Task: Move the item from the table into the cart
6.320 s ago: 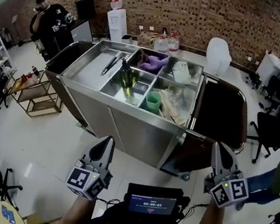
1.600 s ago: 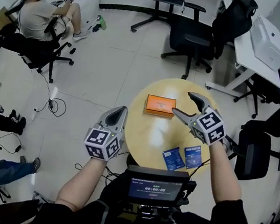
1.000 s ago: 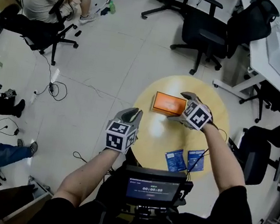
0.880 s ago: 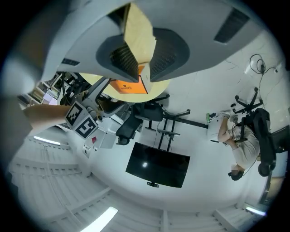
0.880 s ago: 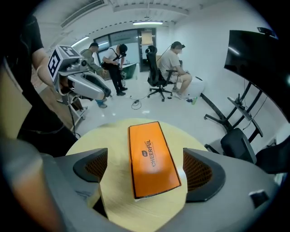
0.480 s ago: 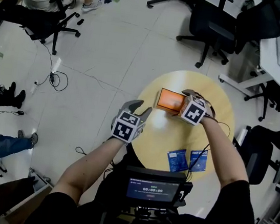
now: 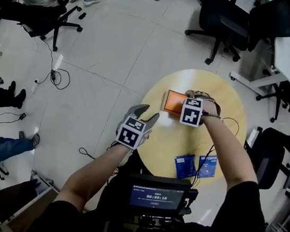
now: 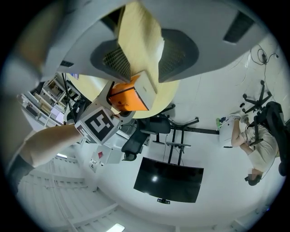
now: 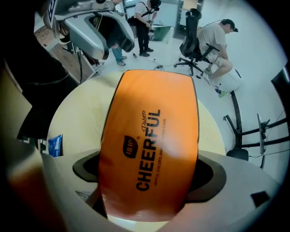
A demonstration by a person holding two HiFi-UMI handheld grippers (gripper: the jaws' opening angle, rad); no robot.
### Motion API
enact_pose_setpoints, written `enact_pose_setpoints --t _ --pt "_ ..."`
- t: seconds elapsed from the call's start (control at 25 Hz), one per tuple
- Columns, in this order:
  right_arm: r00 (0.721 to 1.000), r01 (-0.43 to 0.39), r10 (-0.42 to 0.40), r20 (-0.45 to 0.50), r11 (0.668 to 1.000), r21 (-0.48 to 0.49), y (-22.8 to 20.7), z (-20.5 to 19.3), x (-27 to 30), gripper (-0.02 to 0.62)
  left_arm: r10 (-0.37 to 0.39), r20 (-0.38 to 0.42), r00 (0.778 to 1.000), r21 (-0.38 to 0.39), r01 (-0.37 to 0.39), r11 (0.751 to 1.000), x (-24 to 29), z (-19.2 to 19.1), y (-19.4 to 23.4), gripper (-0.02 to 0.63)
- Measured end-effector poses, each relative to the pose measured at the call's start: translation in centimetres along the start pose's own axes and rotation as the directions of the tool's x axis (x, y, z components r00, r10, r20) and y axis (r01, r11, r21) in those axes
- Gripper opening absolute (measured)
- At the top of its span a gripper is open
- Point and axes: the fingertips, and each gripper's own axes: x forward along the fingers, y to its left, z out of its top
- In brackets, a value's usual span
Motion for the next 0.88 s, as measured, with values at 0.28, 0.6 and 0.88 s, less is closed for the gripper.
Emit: enact_pose_setpoints --t 0.28,0.6,0.88 --pt "0.988 -0.006 -0.011 -0.154 0.994 -0.11 -0.7 -1.0 1.0 0.523 -0.012 0.016 1.0 -0.027 0.012 1.0 0.0 -0.1 0.9 0.21" --pt "0.987 -0.053 0.029 -0.158 0.987 -0.152 -0.7 -0.7 1.7 0.515 -0.051 0.03 0.998 -0.016 0.052 0.999 -0.3 -0.6 0.9 0.21" --pt "0.984 -0.062 0.017 -0.178 0.966 -0.252 -0.1 0.3 1.6 0.475 -0.064 0.059 0.996 0.022 0.062 0.998 -1.1 -0.2 0.8 0.209"
